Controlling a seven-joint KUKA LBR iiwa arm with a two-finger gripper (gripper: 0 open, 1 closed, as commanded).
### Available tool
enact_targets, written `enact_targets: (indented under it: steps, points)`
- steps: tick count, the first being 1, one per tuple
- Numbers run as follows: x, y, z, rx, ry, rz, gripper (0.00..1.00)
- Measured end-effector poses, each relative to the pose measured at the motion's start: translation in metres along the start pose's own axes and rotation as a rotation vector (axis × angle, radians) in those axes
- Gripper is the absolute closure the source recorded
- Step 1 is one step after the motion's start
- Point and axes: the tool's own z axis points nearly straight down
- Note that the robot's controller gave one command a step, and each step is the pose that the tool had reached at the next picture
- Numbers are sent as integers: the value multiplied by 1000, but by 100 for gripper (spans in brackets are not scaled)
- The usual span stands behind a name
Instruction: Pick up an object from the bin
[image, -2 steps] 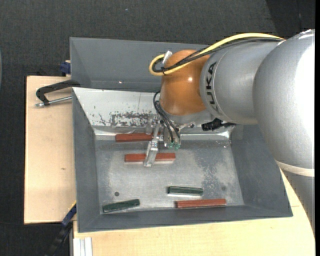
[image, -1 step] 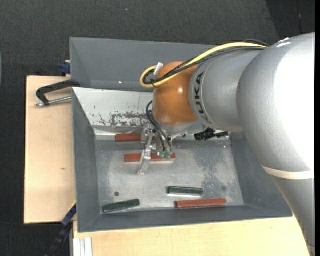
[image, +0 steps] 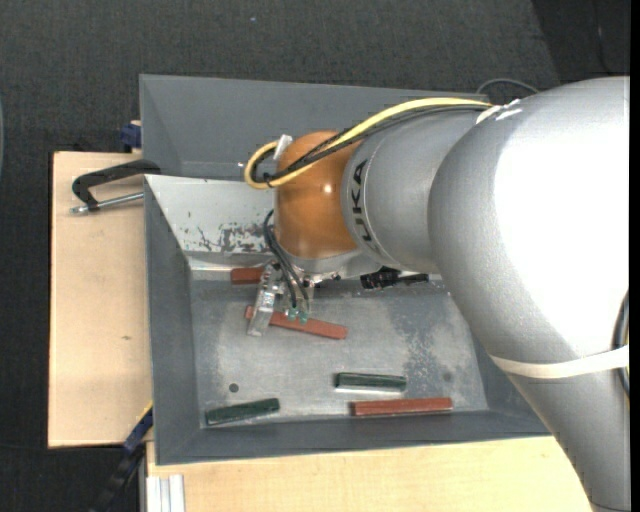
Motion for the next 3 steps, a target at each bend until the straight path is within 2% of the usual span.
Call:
enact_targets:
  steps: [1,2,3]
  points:
    - [0,0,0,0,0,1,100]
    - [-7,-21,-84,-1,-3,-6,100]
    - [-7,-21,-84,-1,-2,-6,100]
